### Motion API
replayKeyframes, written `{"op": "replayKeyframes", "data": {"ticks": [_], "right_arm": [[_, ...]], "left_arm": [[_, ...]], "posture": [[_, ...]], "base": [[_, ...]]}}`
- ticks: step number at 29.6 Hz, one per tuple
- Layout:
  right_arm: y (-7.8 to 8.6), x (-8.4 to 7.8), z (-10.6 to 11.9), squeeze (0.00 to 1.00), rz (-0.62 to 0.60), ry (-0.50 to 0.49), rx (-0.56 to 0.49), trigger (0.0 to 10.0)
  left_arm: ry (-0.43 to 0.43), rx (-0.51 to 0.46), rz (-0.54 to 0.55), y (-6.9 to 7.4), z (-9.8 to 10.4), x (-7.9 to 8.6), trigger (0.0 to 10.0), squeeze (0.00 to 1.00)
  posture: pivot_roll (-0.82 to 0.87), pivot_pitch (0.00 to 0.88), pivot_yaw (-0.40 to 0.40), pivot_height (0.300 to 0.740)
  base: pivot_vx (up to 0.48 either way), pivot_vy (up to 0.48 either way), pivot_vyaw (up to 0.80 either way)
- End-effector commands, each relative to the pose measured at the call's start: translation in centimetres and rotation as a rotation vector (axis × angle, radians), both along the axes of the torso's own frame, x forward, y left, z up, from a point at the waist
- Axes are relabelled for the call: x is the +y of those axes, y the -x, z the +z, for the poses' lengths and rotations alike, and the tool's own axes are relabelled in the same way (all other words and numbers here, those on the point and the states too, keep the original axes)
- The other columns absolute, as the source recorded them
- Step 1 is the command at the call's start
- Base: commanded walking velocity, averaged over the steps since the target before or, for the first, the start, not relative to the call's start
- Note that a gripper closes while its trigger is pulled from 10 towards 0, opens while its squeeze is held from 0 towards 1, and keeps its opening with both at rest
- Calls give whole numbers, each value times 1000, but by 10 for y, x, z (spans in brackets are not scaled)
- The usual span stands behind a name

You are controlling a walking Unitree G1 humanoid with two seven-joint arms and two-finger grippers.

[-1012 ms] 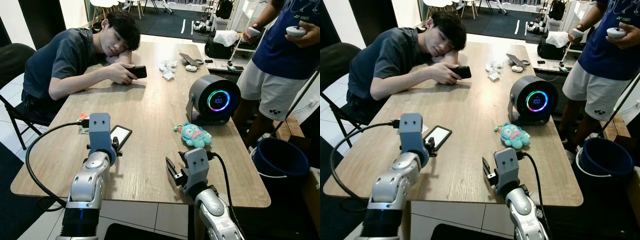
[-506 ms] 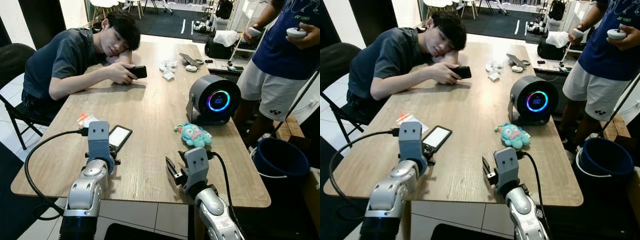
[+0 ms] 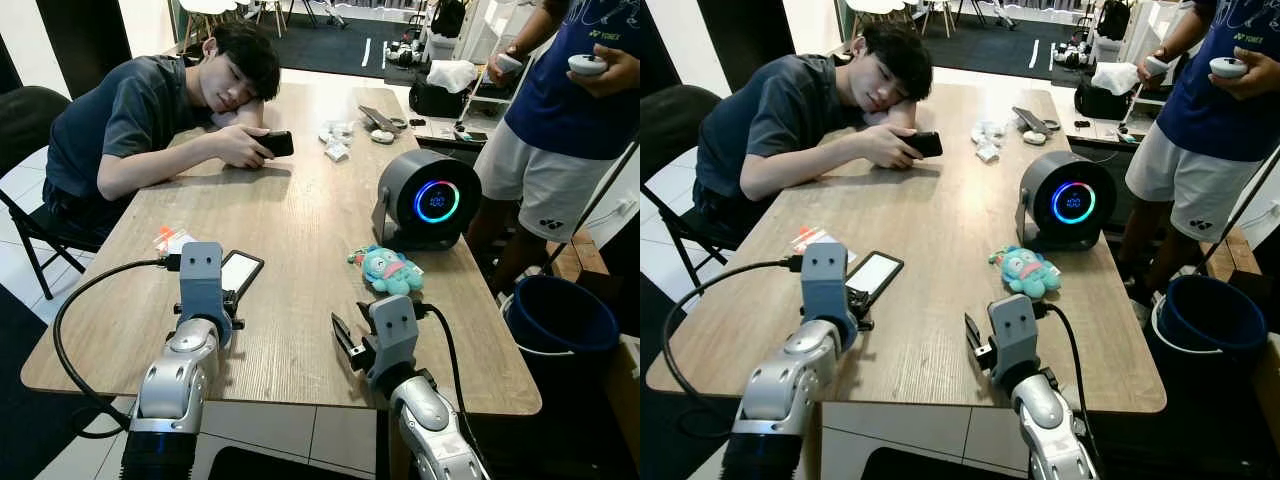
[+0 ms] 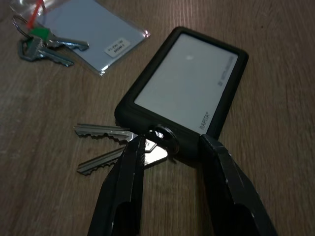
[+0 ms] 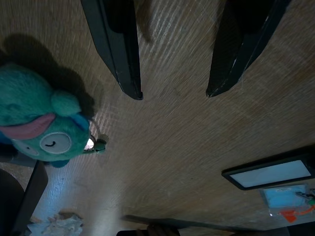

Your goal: Hang keys on a hook

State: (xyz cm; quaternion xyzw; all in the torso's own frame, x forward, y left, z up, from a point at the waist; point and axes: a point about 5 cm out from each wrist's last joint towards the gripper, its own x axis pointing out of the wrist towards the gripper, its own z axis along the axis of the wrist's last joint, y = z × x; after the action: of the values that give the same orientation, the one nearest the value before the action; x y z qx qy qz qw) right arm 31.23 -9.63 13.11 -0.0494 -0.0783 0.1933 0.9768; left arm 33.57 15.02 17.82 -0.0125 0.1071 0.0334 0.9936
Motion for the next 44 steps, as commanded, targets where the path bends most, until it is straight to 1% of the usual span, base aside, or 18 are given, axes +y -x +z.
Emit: {"op": "replayKeyframes", "data": {"ticks": [1, 2, 9, 10, 13, 15, 18, 21, 22, 26, 27, 29, 30, 32, 33, 38, 39, 44], "right_arm": [[3, -2, -4, 0, -3, 5, 10, 10000], [3, -3, -5, 0, -4, 7, 11, 10000], [5, -5, -6, 0, -8, 10, 13, 10000], [5, -4, -6, 0, -8, 10, 13, 10000], [5, -4, -6, 0, -9, 10, 13, 10000], [5, -4, -6, 0, -7, 9, 13, 10000], [4, -4, -5, 0, -6, 9, 12, 10000], [3, -3, -5, 0, -3, 9, 11, 10000], [3, -3, -5, 0, -2, 9, 10, 10000], [3, -2, -4, 0, -1, 9, 10, 10000], [3, -2, -4, 0, 0, 9, 10, 10000], [3, -2, -4, 0, 0, 9, 10, 10000], [3, -2, -4, 0, 1, 9, 11, 10000], [3, -2, -4, 0, 1, 9, 11, 10000], [3, -2, -5, 0, 0, 9, 12, 10000], [3, -2, -5, 0, 1, 8, 13, 10000], [2, -2, -5, 0, 1, 7, 13, 10000], [2, 0, -5, 0, 5, 4, 13, 10000]], "left_arm": [[-9, -2, -7, -1, 0, -4, 5882, 0], [-8, -3, -7, -2, 0, -5, 5059, 0], [-9, -5, -12, -3, 0, -7, 3725, 0], [-9, -7, -12, -4, 1, -7, 2784, 0], [-9, -9, -11, -4, 2, -7, 2039, 0], [-12, -13, -10, -4, 2, -6, 0, 0], [-20, -15, -8, -3, 2, -5, 0, 0], [-39, -17, 2, -2, 3, -2, 1373, 0], [-46, -19, 17, -1, 3, 1, 10000, 0], [-50, -22, 27, 1, 5, 4, 10000, 0], [-56, -35, 32, 2, 9, 7, 10000, 227], [-56, -35, 32, 2, 9, 7, 10000, 227], [-60, -52, 33, 5, 13, 9, 10000, 439], [-60, -52, 33, 5, 13, 9, 10000, 439], [-65, -67, 30, 8, 18, 9, 10000, 1000], [-64, -67, 20, 10, 20, 8, 10000, 1000], [-58, -64, 8, 12, 21, 6, 10000, 0], [-51, 4, -24, 9, 6, -7, 10000, 0]], "posture": [[95, 228, -35, 740], [93, 229, -34, 740], [88, 229, -31, 740], [88, 228, -31, 740], [88, 228, -31, 740], [93, 223, -34, 740], [96, 221, -35, 740], [97, 221, -37, 740], [99, 223, -39, 740], [100, 222, -39, 740], [102, 223, -39, 740], [102, 223, -39, 740], [102, 224, -39, 740], [102, 224, -39, 740], [106, 224, -38, 740], [106, 223, -38, 740], [109, 221, -39, 740], [109, 223, -38, 740]], "base": [[0, 0, 0], [0, 0, 0], [0, 0, 0], [0, 0, 0], [0, 0, 0], [0, 0, 0], [0, 0, 0], [0, 0, 0], [0, 0, 0], [0, 0, 0], [0, 0, 0], [0, 0, 0], [0, 0, 0], [0, 0, 0], [0, 0, 0], [0, 0, 0], [0, 0, 0], [0, 0, 0]]}}
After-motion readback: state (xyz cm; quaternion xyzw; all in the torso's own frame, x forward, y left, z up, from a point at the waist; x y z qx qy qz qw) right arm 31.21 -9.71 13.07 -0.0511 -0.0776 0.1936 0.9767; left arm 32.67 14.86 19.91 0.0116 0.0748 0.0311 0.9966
